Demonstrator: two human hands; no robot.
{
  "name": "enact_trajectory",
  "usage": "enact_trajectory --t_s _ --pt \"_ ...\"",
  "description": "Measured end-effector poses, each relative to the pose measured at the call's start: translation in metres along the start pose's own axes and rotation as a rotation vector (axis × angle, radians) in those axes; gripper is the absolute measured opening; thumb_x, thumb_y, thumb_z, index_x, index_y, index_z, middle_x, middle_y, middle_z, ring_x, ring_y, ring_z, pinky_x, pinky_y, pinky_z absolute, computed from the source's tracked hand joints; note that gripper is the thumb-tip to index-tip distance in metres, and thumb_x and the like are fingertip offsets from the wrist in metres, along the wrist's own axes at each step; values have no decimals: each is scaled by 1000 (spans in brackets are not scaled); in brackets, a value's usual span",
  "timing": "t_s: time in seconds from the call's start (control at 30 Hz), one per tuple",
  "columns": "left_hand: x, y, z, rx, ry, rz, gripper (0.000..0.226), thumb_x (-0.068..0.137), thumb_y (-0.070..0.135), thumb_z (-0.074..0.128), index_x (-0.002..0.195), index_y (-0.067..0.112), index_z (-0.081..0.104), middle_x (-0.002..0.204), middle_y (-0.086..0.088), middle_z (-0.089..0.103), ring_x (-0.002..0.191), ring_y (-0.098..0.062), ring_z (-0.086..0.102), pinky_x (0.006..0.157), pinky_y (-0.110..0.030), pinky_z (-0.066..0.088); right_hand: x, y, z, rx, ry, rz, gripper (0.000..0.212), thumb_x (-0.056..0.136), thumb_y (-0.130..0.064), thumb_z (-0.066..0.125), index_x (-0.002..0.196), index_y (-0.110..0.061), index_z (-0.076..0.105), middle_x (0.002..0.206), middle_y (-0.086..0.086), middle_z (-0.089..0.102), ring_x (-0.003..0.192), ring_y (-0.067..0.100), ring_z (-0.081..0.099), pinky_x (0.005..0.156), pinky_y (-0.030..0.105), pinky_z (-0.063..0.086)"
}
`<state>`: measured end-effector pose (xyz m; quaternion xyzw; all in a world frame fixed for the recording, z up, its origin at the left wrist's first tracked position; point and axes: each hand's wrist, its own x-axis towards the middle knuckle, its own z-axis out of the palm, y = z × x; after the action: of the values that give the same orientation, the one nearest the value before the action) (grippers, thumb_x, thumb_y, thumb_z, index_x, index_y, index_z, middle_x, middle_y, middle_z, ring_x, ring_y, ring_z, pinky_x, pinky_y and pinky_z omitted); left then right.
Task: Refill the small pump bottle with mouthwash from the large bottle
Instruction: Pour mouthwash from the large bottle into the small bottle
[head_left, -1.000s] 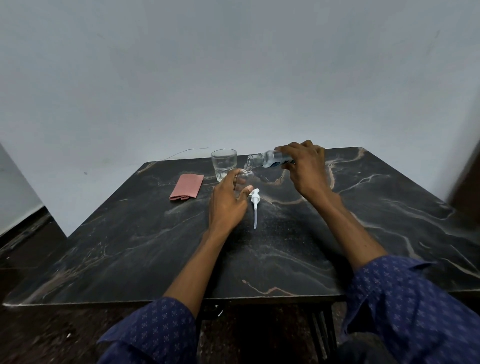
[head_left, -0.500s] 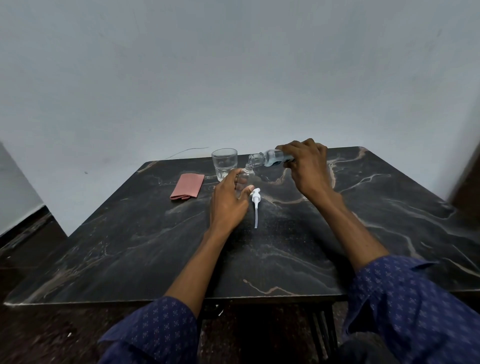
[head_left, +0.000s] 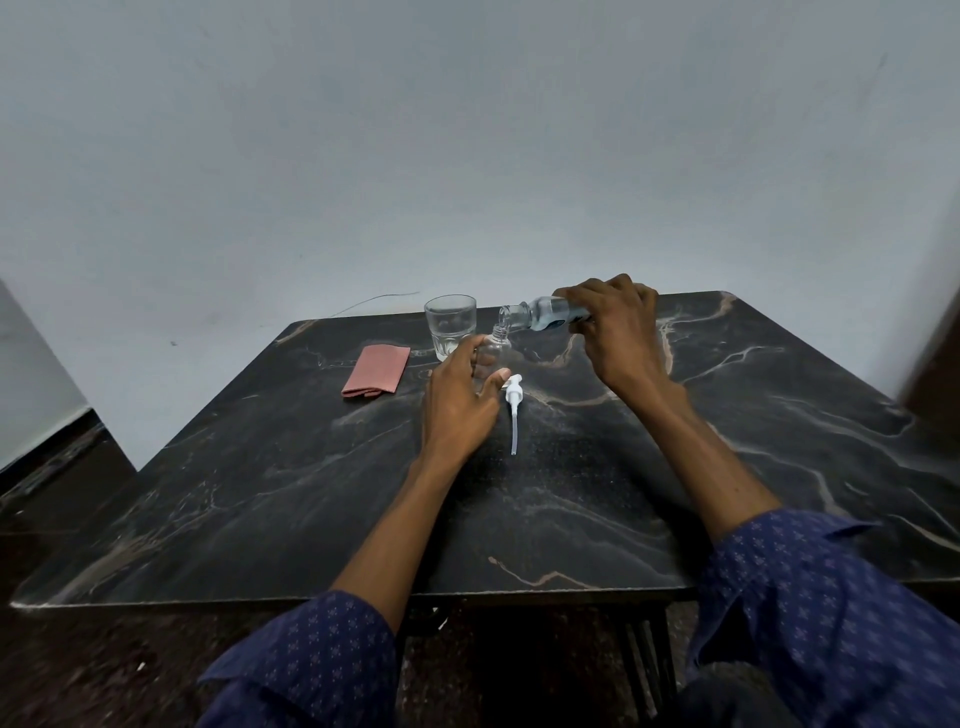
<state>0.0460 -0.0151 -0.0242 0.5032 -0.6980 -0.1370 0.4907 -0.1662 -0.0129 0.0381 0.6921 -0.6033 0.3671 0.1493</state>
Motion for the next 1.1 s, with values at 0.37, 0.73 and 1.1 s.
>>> enact_trajectory --t_s 0.37,0.73,1.1 --pt "0 0 0 4 -2 6 48 95 33 78 140 30 61 111 21 68 102 -7 69 94 -42 60 0 1 0 19 21 -10 43 97 -7 68 136 -24 70 131 -5 72 119 26 54 104 46 30" --pt "-1 1 -1 4 -2 8 47 95 33 78 139 31 61 110 21 68 102 -7 68 94 -43 61 1 0 0 10 18 4 44 97 -7 69 136 -26 70 131 -7 72 119 25 53 103 45 29" --pt "0 1 -1 12 -3 1 50 95 34 78 141 30 60 114 18 70 101 -7 68 94 -43 61 1 -1 0 -2 15 5 43 98 -8 68 137 -26 70 132 -7 71 119 25 53 103 45 29"
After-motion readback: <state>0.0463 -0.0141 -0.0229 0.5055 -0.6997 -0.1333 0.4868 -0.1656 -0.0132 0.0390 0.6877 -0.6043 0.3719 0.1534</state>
